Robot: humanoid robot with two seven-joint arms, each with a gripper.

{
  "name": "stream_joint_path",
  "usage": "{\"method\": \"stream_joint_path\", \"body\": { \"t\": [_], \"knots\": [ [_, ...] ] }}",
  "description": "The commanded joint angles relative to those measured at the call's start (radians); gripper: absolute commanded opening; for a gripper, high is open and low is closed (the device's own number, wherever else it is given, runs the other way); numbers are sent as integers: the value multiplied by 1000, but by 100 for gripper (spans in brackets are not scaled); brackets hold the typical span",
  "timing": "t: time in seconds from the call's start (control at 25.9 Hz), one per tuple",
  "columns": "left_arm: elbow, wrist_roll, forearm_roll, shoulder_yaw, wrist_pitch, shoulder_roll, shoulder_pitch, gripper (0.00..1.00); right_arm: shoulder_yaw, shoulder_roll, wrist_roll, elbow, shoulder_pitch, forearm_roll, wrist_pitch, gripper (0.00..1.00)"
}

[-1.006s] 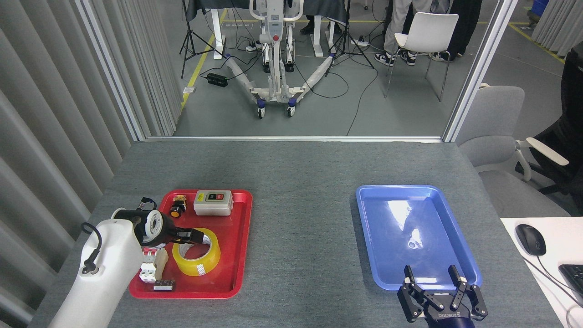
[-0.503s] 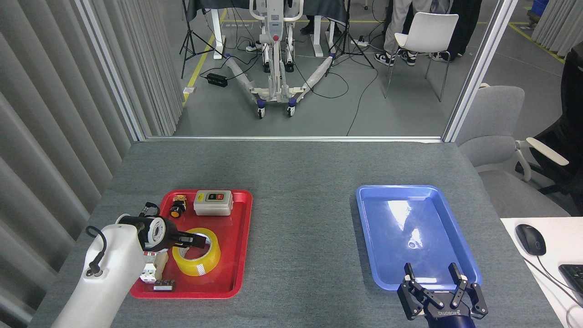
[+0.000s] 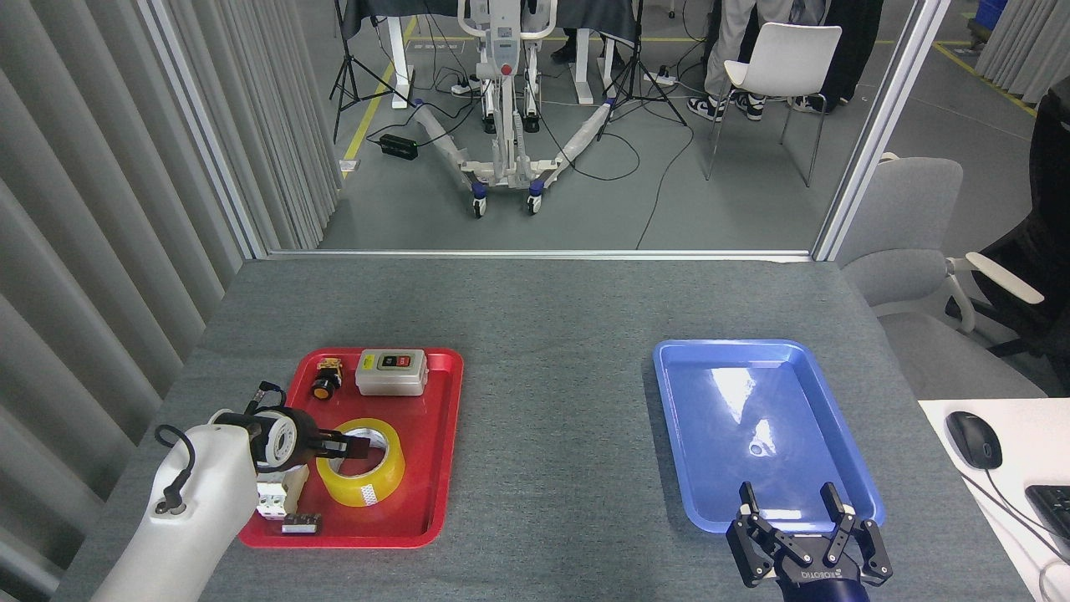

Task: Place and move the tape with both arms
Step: 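Grasp the yellow tape roll's rim with the left gripper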

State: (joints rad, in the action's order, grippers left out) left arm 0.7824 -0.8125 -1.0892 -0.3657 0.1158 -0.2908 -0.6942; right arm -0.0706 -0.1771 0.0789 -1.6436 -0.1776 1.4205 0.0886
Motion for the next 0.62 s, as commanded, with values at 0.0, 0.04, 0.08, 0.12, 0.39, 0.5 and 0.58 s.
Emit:
{"method": "stream_joint_path", "body": {
  "t": [0.0,0.04,0.08,0.12,0.39,0.5,0.58],
  "knots": [
    [-18,10,0,-9,24,-4,-1,100,0,-1,-1,1,-2,0,2,100],
    [-22,10,0,-15,33,-5,-1,100,0,-1,-1,1,-2,0,2,100],
    [-23,10,-2,-19,39,-5,1,100,0,-1,-1,1,-2,0,2,100],
    [-23,10,-1,-19,41,-5,-1,100,0,-1,-1,1,-2,0,2,100],
    [-23,12,-2,-36,53,-1,-1,95,-1,1,-1,-1,0,2,0,100],
    [-23,18,-2,-38,59,-1,-1,91,-1,1,-1,-1,0,2,0,100],
    [-25,35,-2,-38,59,-1,-2,88,-1,1,-1,-1,0,2,0,100]
  ]
}}
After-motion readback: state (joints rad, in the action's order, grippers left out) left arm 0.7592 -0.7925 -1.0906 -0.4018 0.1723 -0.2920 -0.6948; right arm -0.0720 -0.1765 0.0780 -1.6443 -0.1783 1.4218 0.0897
